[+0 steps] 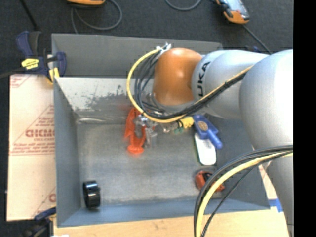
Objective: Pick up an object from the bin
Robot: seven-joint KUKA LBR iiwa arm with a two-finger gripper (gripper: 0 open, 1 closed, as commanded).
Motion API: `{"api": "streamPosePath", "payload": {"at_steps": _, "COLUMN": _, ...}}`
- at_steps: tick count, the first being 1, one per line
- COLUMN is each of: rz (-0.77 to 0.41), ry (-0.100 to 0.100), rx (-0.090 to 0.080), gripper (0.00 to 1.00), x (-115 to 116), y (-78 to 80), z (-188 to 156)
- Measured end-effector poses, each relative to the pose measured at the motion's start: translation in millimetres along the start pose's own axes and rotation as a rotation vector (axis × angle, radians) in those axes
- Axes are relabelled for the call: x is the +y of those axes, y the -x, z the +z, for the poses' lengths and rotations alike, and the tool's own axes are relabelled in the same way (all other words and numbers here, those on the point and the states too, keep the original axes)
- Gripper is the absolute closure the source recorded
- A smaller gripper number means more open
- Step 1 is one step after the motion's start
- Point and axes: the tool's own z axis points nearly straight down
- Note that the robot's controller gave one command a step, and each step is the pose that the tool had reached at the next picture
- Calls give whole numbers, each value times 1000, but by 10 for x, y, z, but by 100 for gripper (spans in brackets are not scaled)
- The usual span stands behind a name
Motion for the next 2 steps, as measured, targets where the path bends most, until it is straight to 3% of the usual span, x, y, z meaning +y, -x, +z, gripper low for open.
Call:
{"api": "streamPosePath", "payload": {"at_steps": 1, "rz": 1, "ry": 0, "rx": 0, "gripper": 100, "x": 0, "y": 0, "z": -1}}
{"api": "streamPosePath", "payload": {"at_steps": 2, "rz": 1, "ry": -3, "rx": -4, "gripper": 100, "x": 183, "y": -219, "z": -2008}}
